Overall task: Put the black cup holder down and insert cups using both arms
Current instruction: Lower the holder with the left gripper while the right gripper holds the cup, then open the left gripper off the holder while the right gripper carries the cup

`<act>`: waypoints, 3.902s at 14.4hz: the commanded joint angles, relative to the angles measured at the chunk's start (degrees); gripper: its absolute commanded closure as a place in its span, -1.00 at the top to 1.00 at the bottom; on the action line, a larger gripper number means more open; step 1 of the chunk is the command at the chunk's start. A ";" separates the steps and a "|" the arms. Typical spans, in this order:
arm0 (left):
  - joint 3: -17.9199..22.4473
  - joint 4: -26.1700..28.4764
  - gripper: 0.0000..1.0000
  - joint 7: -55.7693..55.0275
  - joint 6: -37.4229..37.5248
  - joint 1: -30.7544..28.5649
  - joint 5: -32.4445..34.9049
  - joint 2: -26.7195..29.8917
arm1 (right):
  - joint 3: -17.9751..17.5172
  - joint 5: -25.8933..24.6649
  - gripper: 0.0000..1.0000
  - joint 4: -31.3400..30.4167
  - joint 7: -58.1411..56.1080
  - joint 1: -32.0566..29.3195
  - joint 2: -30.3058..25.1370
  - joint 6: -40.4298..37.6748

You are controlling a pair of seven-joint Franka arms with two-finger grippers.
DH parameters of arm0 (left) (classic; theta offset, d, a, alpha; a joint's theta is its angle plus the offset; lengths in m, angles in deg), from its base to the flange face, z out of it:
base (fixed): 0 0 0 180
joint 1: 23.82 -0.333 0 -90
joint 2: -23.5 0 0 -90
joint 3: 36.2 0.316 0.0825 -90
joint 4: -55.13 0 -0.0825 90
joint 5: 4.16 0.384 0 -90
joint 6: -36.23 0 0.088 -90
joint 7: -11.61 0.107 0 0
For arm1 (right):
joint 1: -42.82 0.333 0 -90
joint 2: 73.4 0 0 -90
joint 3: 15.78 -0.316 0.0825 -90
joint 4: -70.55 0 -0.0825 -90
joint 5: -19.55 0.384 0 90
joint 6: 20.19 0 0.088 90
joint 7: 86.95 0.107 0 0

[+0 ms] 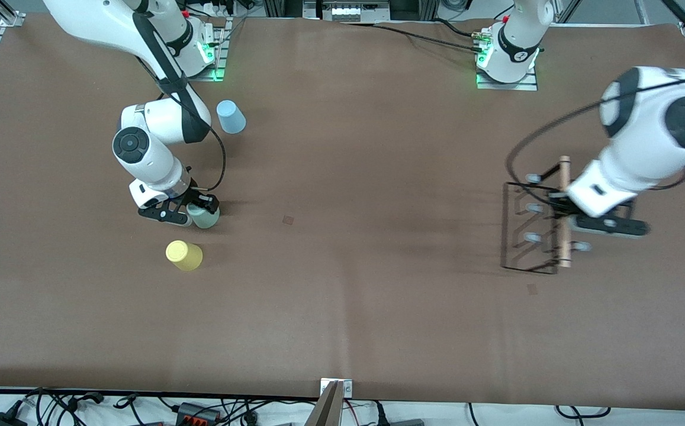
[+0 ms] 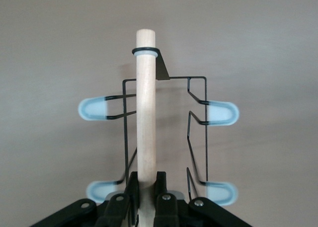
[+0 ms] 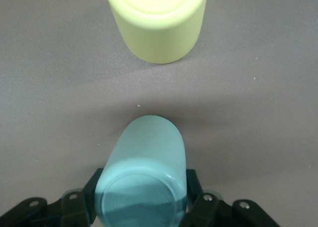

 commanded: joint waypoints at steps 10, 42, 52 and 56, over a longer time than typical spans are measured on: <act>-10.80 -14.88 -0.98 -32.48 0.68 19.83 1.77 -15.69 | 0.89 -0.15 -0.66 5.14 -21.21 -6.76 -9.03 -12.56; -11.42 -29.93 1.00 -18.21 26.86 19.61 18.57 -15.80 | -12.80 4.51 -0.65 19.13 16.69 -2.38 -14.93 -37.20; -11.42 -30.19 1.00 -8.25 39.17 -4.56 3.03 -12.37 | -18.36 3.55 -0.65 18.95 53.73 11.76 -5.53 -20.06; -0.74 -29.40 1.00 -7.98 38.83 -1.45 0.64 -6.41 | -18.62 3.55 -0.64 18.86 56.20 13.62 -5.09 -19.87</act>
